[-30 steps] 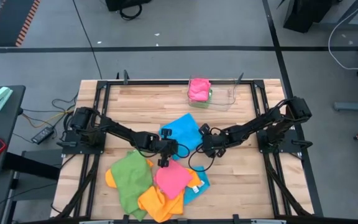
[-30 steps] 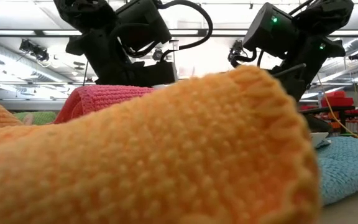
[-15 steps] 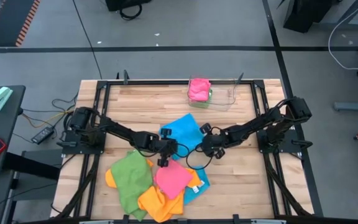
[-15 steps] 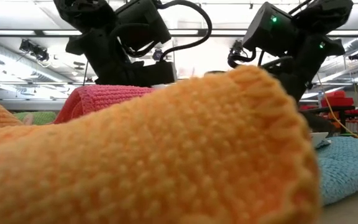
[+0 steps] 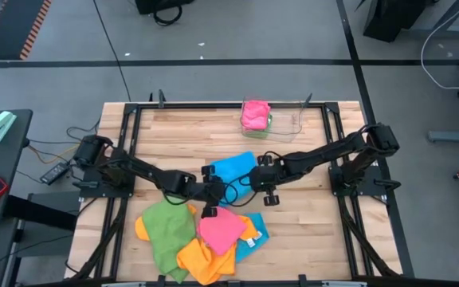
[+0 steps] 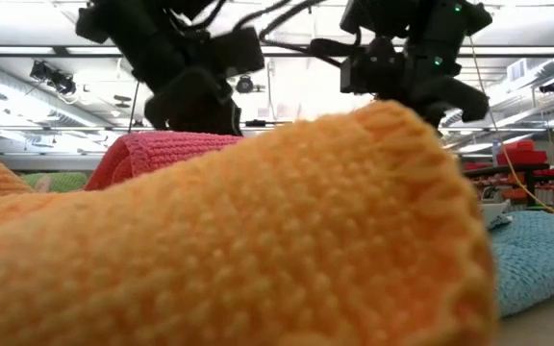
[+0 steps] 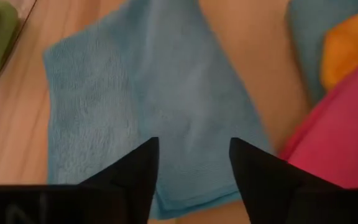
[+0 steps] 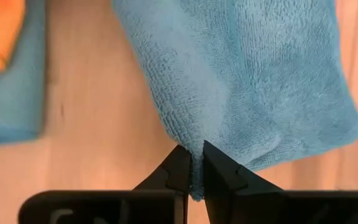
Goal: Fold microfiber towels
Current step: Fold the top blue towel
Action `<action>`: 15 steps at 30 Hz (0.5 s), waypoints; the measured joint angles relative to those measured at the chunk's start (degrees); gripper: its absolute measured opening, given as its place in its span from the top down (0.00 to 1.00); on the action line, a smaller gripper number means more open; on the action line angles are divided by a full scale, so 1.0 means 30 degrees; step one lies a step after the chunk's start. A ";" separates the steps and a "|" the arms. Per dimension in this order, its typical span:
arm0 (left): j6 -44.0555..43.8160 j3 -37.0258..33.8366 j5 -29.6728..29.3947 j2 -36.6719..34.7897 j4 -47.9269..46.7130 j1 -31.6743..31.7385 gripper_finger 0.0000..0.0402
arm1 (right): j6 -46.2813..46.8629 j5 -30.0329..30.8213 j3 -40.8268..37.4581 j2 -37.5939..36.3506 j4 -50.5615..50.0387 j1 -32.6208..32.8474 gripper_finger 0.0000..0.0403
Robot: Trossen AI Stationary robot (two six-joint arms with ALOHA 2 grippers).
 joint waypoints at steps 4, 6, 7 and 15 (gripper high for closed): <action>-0.1181 0.0029 -0.0002 -0.0105 0.1044 0.0010 0.39 | 0.1567 -0.0358 0.0038 0.0000 0.0107 -0.0284 0.91; -0.1472 0.0036 -0.0018 0.0289 0.1975 0.0010 0.37 | 0.1983 -0.0358 0.0038 0.0000 0.0286 -0.0343 0.91; -0.1473 0.0030 -0.0024 0.0510 0.2219 0.0010 0.35 | 0.2214 -0.0358 0.0038 0.0000 0.0423 -0.0338 0.91; -0.1501 0.0051 -0.1047 0.1392 0.5944 -0.0073 0.31 | 0.4113 -0.0360 0.0038 -0.0007 0.0831 -0.0433 0.91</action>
